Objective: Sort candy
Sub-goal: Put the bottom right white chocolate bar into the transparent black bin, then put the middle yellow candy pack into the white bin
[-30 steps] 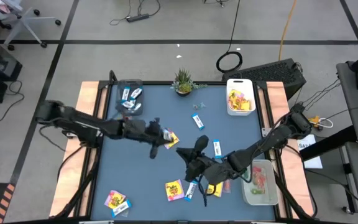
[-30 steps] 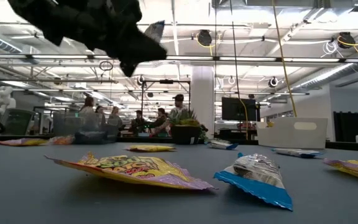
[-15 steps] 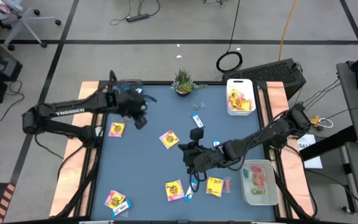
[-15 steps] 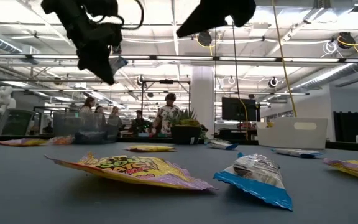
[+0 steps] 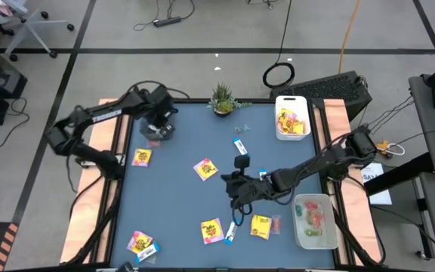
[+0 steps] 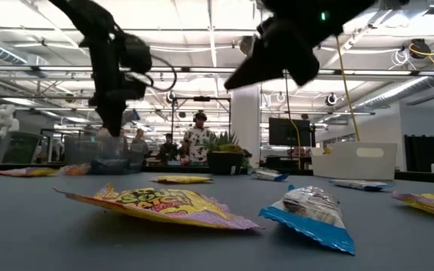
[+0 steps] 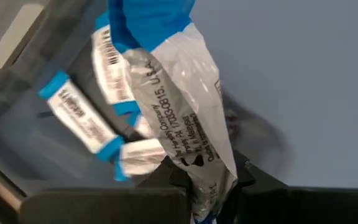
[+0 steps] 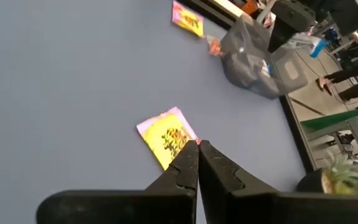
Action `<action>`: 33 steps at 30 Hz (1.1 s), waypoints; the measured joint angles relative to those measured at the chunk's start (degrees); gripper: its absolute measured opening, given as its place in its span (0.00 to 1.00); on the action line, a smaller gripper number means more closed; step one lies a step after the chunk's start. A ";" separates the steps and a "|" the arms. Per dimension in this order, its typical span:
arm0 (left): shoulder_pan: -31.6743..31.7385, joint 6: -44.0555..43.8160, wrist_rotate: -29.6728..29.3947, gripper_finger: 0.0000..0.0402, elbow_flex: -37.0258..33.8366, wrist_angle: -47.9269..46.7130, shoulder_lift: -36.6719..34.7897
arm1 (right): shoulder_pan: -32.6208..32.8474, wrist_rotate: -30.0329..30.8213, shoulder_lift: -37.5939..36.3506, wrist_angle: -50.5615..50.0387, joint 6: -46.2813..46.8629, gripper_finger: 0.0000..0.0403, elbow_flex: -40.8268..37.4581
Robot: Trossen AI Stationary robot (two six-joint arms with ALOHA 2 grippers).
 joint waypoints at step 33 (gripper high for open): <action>7.44 11.12 -9.44 0.35 0.00 3.73 -0.24 | -0.64 0.29 0.02 8.53 0.20 0.00 -5.30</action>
